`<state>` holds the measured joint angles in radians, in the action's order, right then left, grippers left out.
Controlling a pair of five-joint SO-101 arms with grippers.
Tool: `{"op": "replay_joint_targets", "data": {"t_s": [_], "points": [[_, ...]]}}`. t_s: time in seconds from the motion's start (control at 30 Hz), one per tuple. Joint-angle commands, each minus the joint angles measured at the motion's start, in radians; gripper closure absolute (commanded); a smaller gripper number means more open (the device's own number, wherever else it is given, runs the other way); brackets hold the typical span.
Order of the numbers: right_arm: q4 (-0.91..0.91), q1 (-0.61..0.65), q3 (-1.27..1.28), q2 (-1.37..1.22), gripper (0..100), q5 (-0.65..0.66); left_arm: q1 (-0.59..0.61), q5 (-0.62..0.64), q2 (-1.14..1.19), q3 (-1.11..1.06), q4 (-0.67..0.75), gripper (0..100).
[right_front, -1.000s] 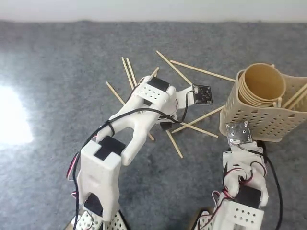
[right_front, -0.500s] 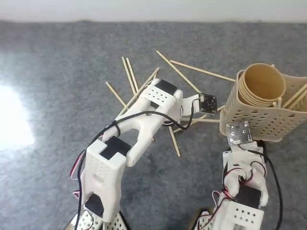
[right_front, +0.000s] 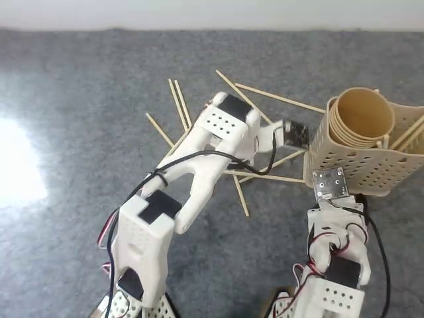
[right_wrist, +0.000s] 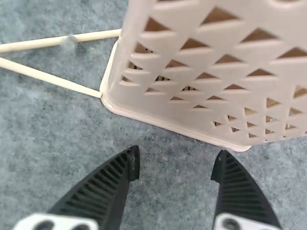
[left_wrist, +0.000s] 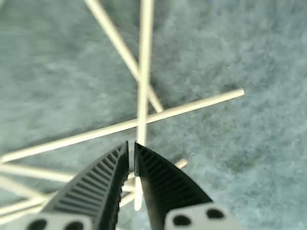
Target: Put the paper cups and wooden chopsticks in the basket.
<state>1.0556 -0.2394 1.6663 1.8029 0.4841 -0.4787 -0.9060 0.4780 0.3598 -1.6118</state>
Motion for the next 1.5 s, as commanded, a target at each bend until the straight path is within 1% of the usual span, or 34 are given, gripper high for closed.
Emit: {"op": "replay_joint_targets", "data": {"t_s": [0.0,0.13,0.27,0.43,0.5,0.6,0.77,0.97,1.03,1.17,1.23,1.33,1.47], "points": [[-0.015,0.005,0.014,0.008,75.0,-0.009,-0.006,0.048,-0.153,0.058,-0.023,99],[-0.012,0.005,0.014,0.008,75.0,-0.009,-0.003,0.046,-0.149,-0.024,-0.035,99],[-0.013,0.005,0.014,0.008,75.1,-0.009,-0.003,0.055,-0.064,-0.131,0.092,98],[-0.016,0.005,0.014,0.008,75.1,-0.009,-0.011,0.098,-0.002,-0.134,0.172,87],[-0.016,0.005,0.014,0.007,75.1,-0.009,-0.015,0.097,0.012,-0.137,0.173,83],[-0.018,0.005,0.014,0.007,75.1,-0.009,-0.017,0.097,0.044,-0.137,0.172,80],[-0.018,0.007,0.014,0.007,75.1,-0.009,-0.015,0.097,0.094,-0.134,0.186,80],[-0.018,0.007,0.014,0.007,75.1,-0.009,-0.017,0.097,0.157,-0.134,0.245,81],[-0.018,0.007,0.014,0.007,75.1,-0.009,-0.029,0.097,0.172,-0.134,0.244,84],[-0.018,0.007,0.014,0.007,75.1,-0.009,-0.052,0.078,0.180,-0.134,0.224,99],[-0.018,0.007,0.014,0.007,75.1,-0.009,-0.057,0.054,0.175,-0.134,0.219,99],[-0.018,0.007,0.014,0.007,75.1,-0.009,-0.063,0.052,0.175,-0.133,0.204,99],[-0.018,0.005,0.014,0.007,75.1,-0.009,-0.061,0.034,0.175,-0.133,0.157,99]]}}
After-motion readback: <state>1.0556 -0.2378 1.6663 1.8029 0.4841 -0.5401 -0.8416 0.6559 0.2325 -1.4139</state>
